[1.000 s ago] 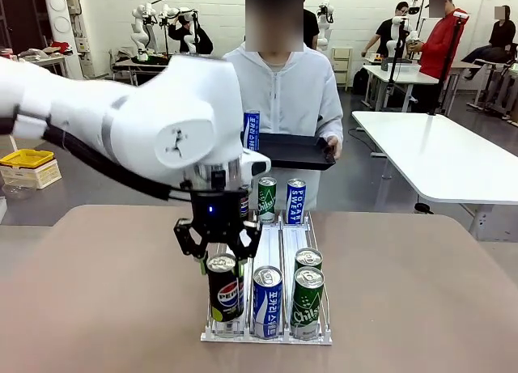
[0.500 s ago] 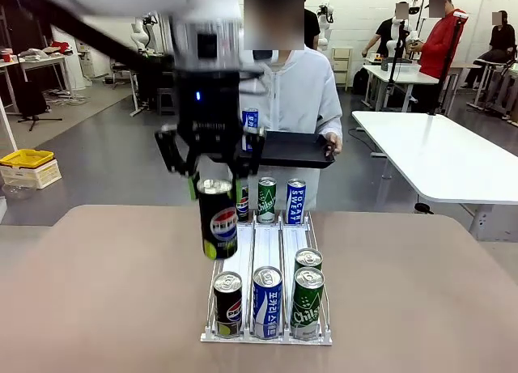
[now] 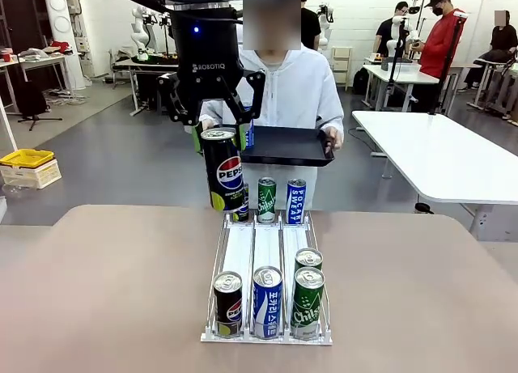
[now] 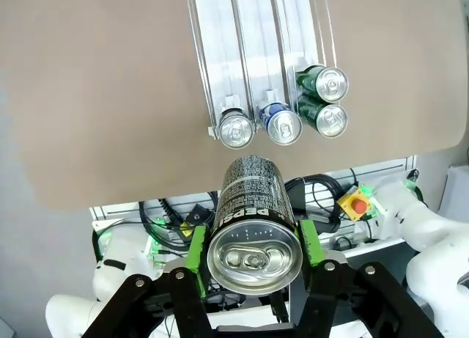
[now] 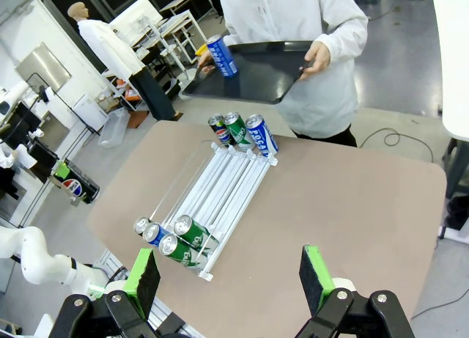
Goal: Retrieve and hand over the desired beverage to the person.
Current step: Pick up another can of the same type that the person held from the Automatic Can Dispenser, then place the picked can on the Handle tray extended by the person.
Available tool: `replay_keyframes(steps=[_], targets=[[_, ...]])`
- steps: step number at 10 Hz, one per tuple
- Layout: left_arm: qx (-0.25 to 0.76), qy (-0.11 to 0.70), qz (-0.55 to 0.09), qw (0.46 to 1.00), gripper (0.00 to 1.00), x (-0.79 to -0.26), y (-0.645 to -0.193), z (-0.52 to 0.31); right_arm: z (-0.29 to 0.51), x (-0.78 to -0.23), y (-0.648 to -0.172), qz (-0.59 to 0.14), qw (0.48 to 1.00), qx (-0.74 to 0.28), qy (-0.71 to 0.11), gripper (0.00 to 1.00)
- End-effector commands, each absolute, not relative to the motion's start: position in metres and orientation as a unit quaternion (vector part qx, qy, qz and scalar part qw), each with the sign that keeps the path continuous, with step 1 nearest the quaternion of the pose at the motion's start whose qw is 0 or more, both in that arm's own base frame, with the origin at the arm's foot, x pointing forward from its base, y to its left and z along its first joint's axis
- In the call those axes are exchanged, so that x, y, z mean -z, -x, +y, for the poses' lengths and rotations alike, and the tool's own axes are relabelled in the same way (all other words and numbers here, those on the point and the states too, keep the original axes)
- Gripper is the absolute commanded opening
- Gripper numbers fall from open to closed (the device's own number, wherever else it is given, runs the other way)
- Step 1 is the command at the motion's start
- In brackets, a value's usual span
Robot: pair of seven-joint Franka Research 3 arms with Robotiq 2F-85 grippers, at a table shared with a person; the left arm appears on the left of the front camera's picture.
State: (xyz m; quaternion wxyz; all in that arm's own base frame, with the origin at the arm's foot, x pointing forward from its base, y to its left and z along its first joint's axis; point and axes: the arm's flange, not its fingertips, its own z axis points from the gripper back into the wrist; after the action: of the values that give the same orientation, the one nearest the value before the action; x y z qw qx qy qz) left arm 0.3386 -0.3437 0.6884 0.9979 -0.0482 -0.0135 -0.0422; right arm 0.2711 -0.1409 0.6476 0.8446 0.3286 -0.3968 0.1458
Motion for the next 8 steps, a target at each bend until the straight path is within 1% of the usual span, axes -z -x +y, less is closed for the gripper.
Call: replay_keyframes(steps=[1,2,8], targets=[[0.037,0.059,-0.015,0.997,0.00,-0.6911,-0.3420,-0.3424,-0.1403,-0.6477,-0.2742,-0.404,0.835,-0.152,-0.342,1.00],[0.042,0.048,-0.014,0.998,0.00,-0.6884,-0.3386,-0.3437,-0.1403,-0.6477,-0.2742,-0.404,0.835,-0.152,-0.342,1.00],[0.042,0.048,-0.014,0.998,0.00,-0.6884,-0.3386,-0.3437,-0.1403,-0.6477,-0.2742,-0.404,0.835,-0.152,-0.342,1.00]])
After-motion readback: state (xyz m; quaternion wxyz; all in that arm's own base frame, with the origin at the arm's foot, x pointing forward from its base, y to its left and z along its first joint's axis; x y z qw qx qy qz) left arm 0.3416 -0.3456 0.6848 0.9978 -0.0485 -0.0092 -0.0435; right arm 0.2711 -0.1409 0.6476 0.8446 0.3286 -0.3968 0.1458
